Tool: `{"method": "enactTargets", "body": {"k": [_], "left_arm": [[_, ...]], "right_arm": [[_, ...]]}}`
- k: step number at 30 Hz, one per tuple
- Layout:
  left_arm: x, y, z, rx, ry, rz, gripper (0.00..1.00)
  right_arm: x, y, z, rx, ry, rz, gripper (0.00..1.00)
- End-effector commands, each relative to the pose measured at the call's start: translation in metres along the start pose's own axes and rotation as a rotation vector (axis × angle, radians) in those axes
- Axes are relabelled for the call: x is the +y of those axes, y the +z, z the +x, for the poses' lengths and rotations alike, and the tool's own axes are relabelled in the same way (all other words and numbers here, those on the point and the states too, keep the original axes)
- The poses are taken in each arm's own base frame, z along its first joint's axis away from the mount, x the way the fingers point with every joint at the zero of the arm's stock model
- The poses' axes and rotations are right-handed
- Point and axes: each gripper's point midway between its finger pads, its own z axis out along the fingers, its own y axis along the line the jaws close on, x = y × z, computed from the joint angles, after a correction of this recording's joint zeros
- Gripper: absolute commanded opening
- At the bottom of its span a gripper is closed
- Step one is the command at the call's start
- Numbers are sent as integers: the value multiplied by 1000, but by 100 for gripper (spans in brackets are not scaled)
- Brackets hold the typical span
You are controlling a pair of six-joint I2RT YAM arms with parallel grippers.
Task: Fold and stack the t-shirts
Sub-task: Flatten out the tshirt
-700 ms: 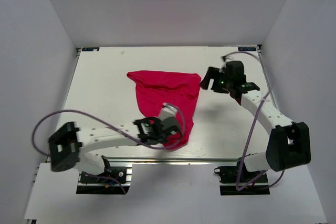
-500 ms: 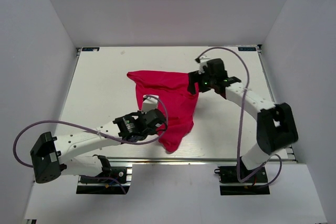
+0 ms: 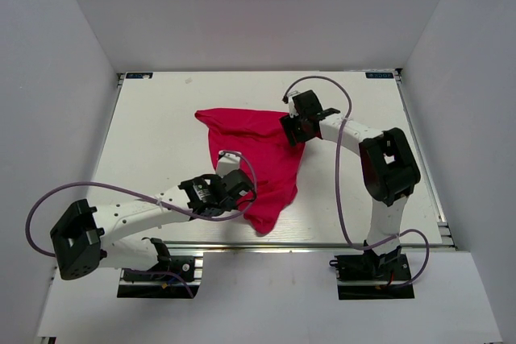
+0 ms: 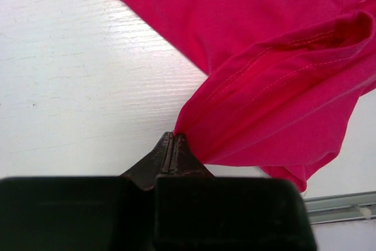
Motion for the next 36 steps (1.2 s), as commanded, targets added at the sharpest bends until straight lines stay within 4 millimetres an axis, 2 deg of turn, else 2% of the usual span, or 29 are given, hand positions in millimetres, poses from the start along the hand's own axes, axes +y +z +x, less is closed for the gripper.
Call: {"method": "enactTargets", "body": {"k": [1,2,7,11,14,15,16,17,21,24,25,26,27,28,29,30,31,32,33,34,36], "left_arm": [[-1,-2,-5,-14,-29,26,0],[1,-1,-1,-7,-24,20,0],[1,1,2,6,-22,31,0],[1,1,2,6,-22,31,0],[1,-2,-2,-6,-31,42,0],[2,-2,-3,-12,-31,35,0],[4,-2,-1,-5,-26,29,0],[3,-3,-7,-21,-32,27,0],[10,-9,-11,-36,-31,7,0],[12,-17,-27,-81,-45,-12,0],[17,-20,-39,-122,-53,-43,0],[25,-27,-47,-139,-36,-82,0],[22,-40,-78,-200,-73,-96,0],[30,-45,-99,-265,-68,-174,0],[35,-54,-119,-312,-70,-214,0],[31,-76,-155,-393,-106,-208,0],[33,-88,-179,-465,-102,-237,0],[30,-108,-217,-563,-152,-229,0],[47,-127,-238,-625,-139,-307,0],[47,-140,-254,-665,-138,-321,0],[64,-189,-298,-803,-165,-368,0]], "right_arm": [[10,-2,-1,0,-35,-37,68],[15,-7,-5,-21,-40,-58,68],[27,-10,1,-22,-31,-103,67],[13,-2,8,16,-5,-28,67],[10,1,8,17,11,-3,42],[8,1,6,11,19,9,16],[5,-2,1,-9,25,18,6],[7,-5,-8,-38,50,19,0],[-7,-14,-27,-81,70,83,0],[-19,-25,-39,-133,149,154,0],[-33,-49,-56,-203,217,196,0],[-38,-61,-71,-265,240,206,0],[-48,-86,-87,-329,268,234,0],[-64,-121,-116,-427,303,263,0],[-69,-135,-121,-439,326,276,0],[-78,-169,-143,-518,360,293,0],[-96,-203,-157,-573,399,339,0],[-101,-224,-164,-612,418,349,0],[-112,-238,-165,-622,439,391,0],[-124,-279,-181,-706,465,419,0],[-140,-307,-185,-742,488,476,0]]}}
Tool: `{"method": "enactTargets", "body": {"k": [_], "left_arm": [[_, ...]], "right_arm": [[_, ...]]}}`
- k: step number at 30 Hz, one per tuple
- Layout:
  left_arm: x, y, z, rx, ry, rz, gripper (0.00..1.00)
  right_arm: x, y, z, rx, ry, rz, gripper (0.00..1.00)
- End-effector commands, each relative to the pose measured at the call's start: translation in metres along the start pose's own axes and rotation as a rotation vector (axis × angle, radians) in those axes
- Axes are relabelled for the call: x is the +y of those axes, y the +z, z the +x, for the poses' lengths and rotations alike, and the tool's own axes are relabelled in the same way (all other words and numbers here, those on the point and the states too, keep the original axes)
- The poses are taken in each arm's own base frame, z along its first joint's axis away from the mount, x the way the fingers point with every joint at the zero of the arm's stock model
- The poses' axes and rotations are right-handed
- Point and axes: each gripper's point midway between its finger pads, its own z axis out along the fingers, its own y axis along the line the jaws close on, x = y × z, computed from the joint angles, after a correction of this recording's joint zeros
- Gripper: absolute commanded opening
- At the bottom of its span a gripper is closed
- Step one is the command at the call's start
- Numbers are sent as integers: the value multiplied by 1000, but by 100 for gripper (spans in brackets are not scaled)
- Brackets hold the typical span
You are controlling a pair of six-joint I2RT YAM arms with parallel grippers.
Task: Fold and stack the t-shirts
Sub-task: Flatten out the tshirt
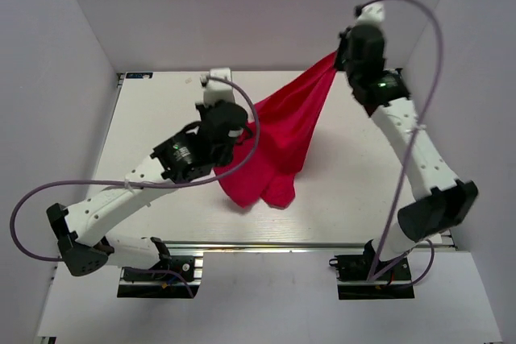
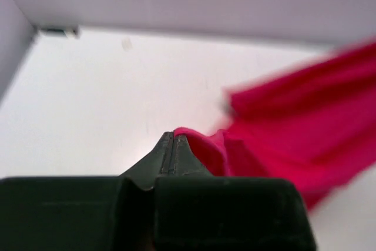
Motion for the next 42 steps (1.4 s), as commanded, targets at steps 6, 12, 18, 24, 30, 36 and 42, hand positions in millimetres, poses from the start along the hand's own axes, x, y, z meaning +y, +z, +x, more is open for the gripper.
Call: {"method": "enactTargets", "body": {"k": [6,12,18,24,30,36,42], "left_arm": [[124,-82,-197,-497,-113,-270,0],[177,-125,-234,-598,-141,-309,0],[201,-151,-273,-670,-167,-352,0],[213,-169,-303,-712,-189,-352,0],[201,-166,-312,-723,-133,-328,0],[157,-134,-288,-707,-25,-283,0],[83,-53,-217,-682,105,-276,0]], "right_arm": [[-105,-120,-155,-355,104,354,0],[-172,-191,-178,-481,102,662,0],[-191,-244,-193,-574,58,717,0],[-185,-279,-186,-621,35,567,0],[-168,-304,-188,-671,45,390,0],[-142,-267,-169,-597,18,266,0],[-111,-140,-74,-328,32,230,0]]}}
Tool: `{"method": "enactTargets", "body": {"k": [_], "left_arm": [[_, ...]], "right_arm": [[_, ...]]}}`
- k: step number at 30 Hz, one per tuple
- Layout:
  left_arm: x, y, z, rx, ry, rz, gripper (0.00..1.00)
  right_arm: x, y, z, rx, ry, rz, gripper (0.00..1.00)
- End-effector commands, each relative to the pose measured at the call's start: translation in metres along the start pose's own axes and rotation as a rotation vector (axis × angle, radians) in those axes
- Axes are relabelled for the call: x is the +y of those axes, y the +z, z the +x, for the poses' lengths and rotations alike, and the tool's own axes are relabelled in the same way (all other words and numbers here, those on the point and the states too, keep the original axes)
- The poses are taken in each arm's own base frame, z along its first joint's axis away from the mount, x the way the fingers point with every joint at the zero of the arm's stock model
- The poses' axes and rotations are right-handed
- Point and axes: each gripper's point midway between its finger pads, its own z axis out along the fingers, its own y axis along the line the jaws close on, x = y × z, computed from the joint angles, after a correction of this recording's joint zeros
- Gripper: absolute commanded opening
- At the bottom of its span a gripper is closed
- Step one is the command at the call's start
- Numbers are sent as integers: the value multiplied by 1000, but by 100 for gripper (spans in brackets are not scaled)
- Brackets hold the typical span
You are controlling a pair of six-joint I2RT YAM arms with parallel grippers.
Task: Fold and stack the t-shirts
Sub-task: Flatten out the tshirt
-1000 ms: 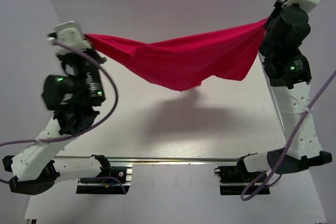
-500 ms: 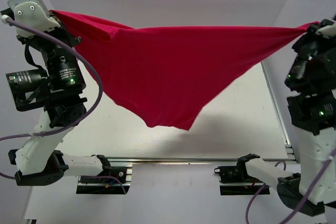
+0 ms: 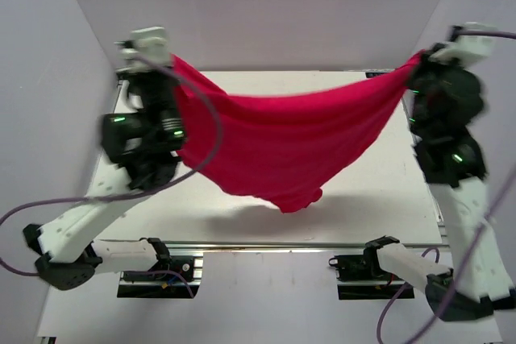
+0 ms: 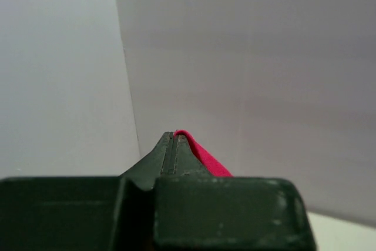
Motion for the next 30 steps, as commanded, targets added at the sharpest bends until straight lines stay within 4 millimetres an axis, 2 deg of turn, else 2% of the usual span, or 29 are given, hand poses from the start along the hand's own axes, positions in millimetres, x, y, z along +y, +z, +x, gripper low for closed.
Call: {"method": "enactTargets", "body": {"k": [1,2,3,4,5,6,7,8,9,10,12,13,14,15,16,17,18,19,20,21,22,23,24,25,26,27,28,29,30], "left_arm": [[-63,7,64,7,70,22,0],[-75,9,90,32,111,25,0],[-73,23,112,56,149,-18,0],[-79,31,133,83,142,-35,0],[-96,43,168,127,191,-42,0],[-101,55,189,149,203,-46,0],[-95,73,221,198,206,-73,0],[-109,88,257,242,231,-69,0],[-113,100,280,267,237,-63,0],[-101,122,294,274,231,-110,0],[-109,144,332,303,228,-113,0],[-111,164,369,335,257,-141,0],[-115,169,395,381,270,-145,0],[-118,177,414,402,276,-140,0],[-121,195,410,389,236,-164,0],[-127,193,466,475,266,-129,0],[-129,197,480,490,260,-115,0],[-131,209,478,477,225,-116,0],[-137,205,508,521,229,-79,0],[-134,209,516,529,220,-72,0],[-138,211,517,526,213,-55,5],[-139,213,519,526,196,-34,23],[-140,210,523,548,201,-23,67],[-141,210,522,553,202,-13,99],[-144,211,516,554,196,11,100],[-144,205,517,585,201,30,100],[-142,208,491,569,183,48,100],[-157,203,480,572,149,121,100],[-163,189,479,612,150,173,100]], "right_arm": [[40,36,104,197,-4,-45,0],[54,47,151,287,-26,-64,0],[63,53,169,305,-14,-73,0],[67,58,186,338,-9,-72,0],[78,73,231,423,-48,-65,0],[79,80,241,445,-47,-53,0],[82,87,254,469,-61,-45,0],[87,101,277,505,-81,-28,0],[92,123,285,514,-83,-15,0],[92,129,295,538,-104,-12,0],[106,162,331,584,-133,-20,0],[109,170,361,631,-166,-35,0],[117,178,370,638,-166,-63,0],[129,200,348,573,-143,-88,0],[133,206,396,631,-186,-99,0],[141,212,402,629,-202,-142,0],[150,229,388,572,-181,-158,0],[159,232,421,598,-200,-214,0],[168,240,418,564,-180,-239,0],[172,241,428,562,-208,-272,0],[181,242,434,558,-198,-323,26],[189,249,426,508,-187,-351,44],[193,249,426,506,-181,-369,65],[195,251,422,501,-165,-369,90],[197,253,407,488,-152,-365,90],[192,251,405,512,-142,-347,90],[187,248,404,526,-155,-321,90],[179,240,386,538,-123,-291,90],[175,232,384,563,-112,-279,90]]}}
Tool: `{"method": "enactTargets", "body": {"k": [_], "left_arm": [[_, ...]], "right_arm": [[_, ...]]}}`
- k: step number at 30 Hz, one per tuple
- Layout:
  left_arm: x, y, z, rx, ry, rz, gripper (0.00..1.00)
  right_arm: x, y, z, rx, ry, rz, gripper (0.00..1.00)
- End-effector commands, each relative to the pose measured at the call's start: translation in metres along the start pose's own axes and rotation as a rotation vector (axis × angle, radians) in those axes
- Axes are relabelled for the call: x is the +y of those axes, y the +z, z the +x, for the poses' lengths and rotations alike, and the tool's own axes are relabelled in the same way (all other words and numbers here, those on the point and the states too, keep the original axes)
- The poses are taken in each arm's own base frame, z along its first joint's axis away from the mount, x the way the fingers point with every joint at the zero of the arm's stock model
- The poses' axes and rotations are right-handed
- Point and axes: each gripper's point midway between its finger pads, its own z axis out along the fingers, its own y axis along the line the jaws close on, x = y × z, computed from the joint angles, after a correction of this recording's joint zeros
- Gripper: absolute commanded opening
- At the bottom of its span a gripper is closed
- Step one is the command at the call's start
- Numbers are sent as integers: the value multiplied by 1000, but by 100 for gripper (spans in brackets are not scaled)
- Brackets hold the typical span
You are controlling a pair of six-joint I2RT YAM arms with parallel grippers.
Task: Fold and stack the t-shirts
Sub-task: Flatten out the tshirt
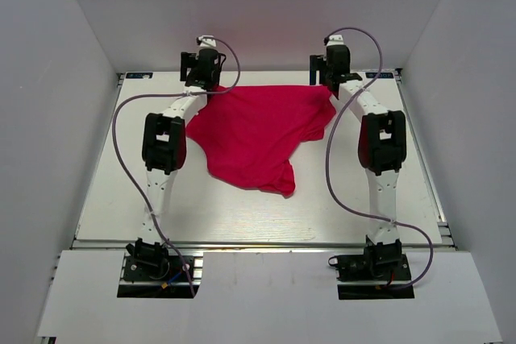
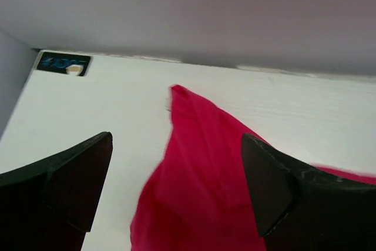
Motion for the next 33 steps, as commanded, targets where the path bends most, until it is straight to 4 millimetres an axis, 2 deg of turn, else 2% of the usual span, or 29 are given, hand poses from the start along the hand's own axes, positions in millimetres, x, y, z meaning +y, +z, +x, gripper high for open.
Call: {"method": "enactTargets", "body": {"k": [1,2,3,4,5,6,7,8,9,10,11,12,13,15,16,17,19,20,21,22,24,25,29,33], "left_arm": [[-9,-66,-92,-87,-83,261,100],[-6,-89,-113,-105,-86,303,100],[-18,-106,-111,-80,-76,363,100],[-39,-128,-99,-20,-63,498,100],[-55,-157,-93,5,-51,594,100],[-74,-180,-84,32,-29,701,100],[-85,-196,-77,46,-22,730,100],[-98,-213,-50,102,21,752,100],[-117,-247,-47,96,62,782,100],[-127,-265,-37,114,81,802,100],[-136,-282,-11,156,131,818,100],[-143,-299,0,169,147,828,100],[-160,-332,11,177,175,902,100],[-163,-373,33,235,175,1024,100],[-170,-396,34,213,178,1088,100],[-160,-411,45,226,175,1102,100],[-160,-440,55,233,184,1145,100],[-158,-447,71,268,181,1149,100],[-157,-454,76,272,194,1160,100],[-158,-463,94,300,219,1164,100],[-158,-465,103,322,210,1153,100],[-160,-469,117,350,225,1154,100],[-172,-491,127,358,227,1240,100],[-180,-499,133,341,226,1272,100]], "right_arm": [[-16,-67,-87,-152,97,20,90],[-21,-79,-72,-112,106,34,90],[-20,-87,-61,-68,134,31,90],[-24,-107,-69,-82,152,26,90],[-24,-119,-36,5,180,14,90],[-27,-132,-35,11,199,12,90],[-27,-134,1,94,207,16,90],[-30,-138,8,114,248,23,90],[-35,-152,25,168,270,39,90],[-39,-155,48,220,293,54,90],[-40,-159,56,248,302,62,90],[-47,-165,60,262,331,78,90],[-49,-169,70,291,339,89,90],[-58,-175,76,302,357,111,90],[-61,-179,82,317,368,120,90],[-62,-180,83,318,374,121,90],[-72,-184,88,323,390,140,90],[-74,-184,90,327,395,136,90],[-73,-184,88,326,402,119,90],[-73,-183,88,325,388,106,90],[-65,-181,85,321,363,46,90],[-60,-181,85,318,332,3,90],[-39,-176,89,304,294,-118,90],[-27,-172,101,321,268,-172,90]]}}
